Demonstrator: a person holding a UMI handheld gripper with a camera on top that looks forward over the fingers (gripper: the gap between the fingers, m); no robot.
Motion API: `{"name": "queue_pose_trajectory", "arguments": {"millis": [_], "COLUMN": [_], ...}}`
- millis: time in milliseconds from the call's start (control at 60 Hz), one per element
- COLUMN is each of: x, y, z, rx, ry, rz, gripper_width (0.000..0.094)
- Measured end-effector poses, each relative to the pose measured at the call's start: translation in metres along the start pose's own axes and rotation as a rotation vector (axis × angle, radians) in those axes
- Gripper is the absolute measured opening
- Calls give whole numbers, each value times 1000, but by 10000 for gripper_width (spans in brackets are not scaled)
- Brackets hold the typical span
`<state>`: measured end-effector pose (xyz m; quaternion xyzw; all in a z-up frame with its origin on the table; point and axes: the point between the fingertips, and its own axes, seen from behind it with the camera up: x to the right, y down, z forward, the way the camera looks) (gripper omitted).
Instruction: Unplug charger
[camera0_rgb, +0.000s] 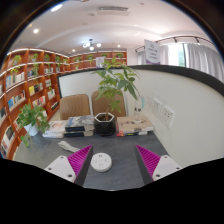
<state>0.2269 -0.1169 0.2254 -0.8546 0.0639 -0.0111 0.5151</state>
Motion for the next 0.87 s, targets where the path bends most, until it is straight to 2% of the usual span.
{"name": "queue_pose_trajectory", "arguments": {"millis": [217,400,633,867], "x": [-112,-173,-210,-218], "y": [46,73,93,102], "z": [-58,-92,-113,-117], "rx": [-26,-37,-53,-59], "ry": [-104,-173,-229,-239], "rz": [-71,-121,-133,-135], "gripper_width": [846,851,850,847]}}
